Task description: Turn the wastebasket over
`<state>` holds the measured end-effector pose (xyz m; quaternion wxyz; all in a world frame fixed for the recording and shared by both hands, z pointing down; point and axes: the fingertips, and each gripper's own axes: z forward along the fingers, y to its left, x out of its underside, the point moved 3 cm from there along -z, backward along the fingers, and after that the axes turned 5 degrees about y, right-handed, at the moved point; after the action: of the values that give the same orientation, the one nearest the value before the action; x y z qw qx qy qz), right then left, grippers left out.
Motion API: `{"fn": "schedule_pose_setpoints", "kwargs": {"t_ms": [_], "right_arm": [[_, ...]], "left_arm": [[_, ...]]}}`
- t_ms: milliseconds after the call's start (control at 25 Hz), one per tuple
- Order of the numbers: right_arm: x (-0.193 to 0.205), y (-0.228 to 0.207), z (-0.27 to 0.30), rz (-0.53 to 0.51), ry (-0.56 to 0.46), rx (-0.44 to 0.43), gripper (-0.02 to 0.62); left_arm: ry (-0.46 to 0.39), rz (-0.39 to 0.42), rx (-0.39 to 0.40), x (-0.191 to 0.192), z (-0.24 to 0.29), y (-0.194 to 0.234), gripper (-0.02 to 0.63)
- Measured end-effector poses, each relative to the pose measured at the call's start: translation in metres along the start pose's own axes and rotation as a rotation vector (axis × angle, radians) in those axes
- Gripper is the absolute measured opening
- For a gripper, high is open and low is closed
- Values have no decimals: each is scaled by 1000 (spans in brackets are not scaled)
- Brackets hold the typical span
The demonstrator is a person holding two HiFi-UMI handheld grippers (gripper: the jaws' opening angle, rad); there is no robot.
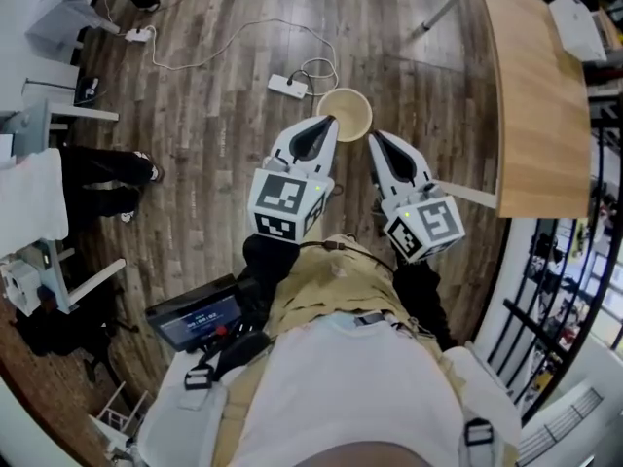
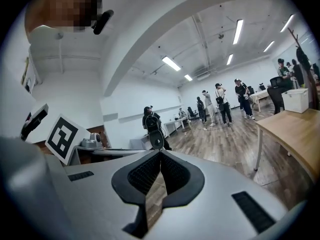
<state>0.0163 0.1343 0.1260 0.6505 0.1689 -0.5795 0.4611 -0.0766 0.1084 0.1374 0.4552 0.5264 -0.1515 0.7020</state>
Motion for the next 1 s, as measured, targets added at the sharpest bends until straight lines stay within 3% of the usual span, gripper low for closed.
{"fn": "schedule_pose_setpoints", "kwargs": {"t_ms": [360, 600, 800, 1000], "right_arm": [[19, -11, 77, 67, 92, 20, 21], [36, -27, 98, 138, 126, -40, 21], [44, -40, 108, 121, 176, -87, 21], [77, -77, 126, 121, 284, -78, 21]], "left_arm": [[96, -25, 19, 9, 37, 78, 2], [154, -73, -32, 26, 62, 107, 2], [185, -84, -96, 40, 74, 112, 2], [275, -133, -142, 82, 97, 122, 2]]}}
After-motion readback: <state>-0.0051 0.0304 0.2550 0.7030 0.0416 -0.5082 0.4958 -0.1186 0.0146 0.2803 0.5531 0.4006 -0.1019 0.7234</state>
